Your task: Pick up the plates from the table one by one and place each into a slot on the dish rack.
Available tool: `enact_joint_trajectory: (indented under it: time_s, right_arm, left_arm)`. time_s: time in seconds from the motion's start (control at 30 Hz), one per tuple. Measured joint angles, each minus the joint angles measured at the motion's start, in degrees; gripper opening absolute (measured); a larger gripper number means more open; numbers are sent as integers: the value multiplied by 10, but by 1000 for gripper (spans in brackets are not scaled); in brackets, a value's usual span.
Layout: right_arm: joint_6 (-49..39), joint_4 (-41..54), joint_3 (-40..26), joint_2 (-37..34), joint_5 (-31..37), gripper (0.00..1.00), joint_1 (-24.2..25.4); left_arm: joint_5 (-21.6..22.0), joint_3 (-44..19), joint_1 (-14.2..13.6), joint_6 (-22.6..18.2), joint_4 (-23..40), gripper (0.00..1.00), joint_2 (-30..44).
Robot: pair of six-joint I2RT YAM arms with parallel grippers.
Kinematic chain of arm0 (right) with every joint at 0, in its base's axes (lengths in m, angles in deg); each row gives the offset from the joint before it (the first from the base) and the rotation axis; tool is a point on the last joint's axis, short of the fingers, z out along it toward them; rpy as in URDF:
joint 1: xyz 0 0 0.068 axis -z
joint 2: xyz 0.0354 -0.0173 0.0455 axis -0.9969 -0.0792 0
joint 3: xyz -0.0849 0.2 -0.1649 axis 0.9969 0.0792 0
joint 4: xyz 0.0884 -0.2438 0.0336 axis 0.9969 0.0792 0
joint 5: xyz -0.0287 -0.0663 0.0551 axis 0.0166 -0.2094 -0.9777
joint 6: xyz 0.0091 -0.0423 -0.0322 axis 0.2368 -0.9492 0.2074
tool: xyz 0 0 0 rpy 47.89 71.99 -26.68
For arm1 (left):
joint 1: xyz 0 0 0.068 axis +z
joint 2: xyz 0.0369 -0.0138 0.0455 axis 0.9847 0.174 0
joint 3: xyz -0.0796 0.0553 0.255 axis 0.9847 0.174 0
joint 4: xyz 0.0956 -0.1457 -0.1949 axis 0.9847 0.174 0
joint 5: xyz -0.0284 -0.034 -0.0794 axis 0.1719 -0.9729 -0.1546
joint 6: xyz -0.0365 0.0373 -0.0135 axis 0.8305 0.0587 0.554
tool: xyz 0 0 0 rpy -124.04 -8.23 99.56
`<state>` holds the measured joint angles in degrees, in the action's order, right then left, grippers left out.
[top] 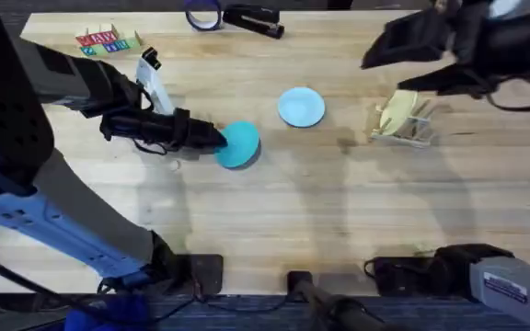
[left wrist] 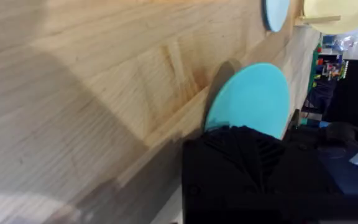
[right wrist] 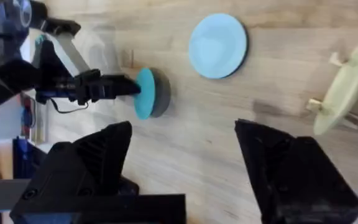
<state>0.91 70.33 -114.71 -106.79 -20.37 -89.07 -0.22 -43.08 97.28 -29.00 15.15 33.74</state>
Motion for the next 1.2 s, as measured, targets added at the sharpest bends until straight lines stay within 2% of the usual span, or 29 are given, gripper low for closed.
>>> enact_joint_trajectory:
  time_s: [0.3, 0.67, 0.87, 1.07, 1.2]
  right_arm:
    - [32, -44, 0, -93, 0, 996, -116]
    - [147, -161, 0, -219, 0, 995, -217]
    - [176, -179, 0, -265, 0, 995, -282]
    - [220, -183, 0, -287, 18, 996, -307]
    - [267, -237, 0, -302, 39, 996, -312]
  left_arm:
    - [0, 0, 0, 0, 0, 39, 0]
    - [0, 0, 0, 0, 0, 39, 0]
    - [0, 0, 0, 0, 0, 39, 0]
    - [0, 0, 0, 0, 0, 39, 0]
    - [0, 0, 0, 0, 0, 39, 0]
